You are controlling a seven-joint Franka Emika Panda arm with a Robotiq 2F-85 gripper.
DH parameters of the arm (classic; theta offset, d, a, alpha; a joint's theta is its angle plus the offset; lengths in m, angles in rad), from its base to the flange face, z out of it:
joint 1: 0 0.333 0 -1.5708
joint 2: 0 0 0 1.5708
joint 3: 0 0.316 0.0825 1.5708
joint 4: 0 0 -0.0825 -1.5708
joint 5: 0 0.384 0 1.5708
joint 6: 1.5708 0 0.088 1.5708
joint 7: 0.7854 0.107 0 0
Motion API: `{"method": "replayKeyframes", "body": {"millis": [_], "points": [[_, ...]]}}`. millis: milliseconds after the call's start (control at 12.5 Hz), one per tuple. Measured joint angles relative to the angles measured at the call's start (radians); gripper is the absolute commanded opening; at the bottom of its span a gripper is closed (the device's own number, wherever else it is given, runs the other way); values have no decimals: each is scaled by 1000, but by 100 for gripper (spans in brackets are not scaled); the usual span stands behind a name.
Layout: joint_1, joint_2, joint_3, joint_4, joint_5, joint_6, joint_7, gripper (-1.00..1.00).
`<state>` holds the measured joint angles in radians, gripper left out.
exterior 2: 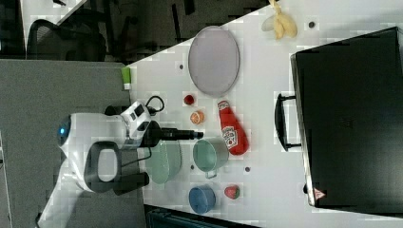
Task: Pick Ketchup from the table and place it in strainer.
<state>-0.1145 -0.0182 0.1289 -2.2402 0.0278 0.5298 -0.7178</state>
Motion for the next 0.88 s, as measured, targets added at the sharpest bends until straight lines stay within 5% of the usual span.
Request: {"method": "replayKeyframes", "body": {"millis": [880], "points": [[2,119,13,-213,-21,386,-204,100]]}}
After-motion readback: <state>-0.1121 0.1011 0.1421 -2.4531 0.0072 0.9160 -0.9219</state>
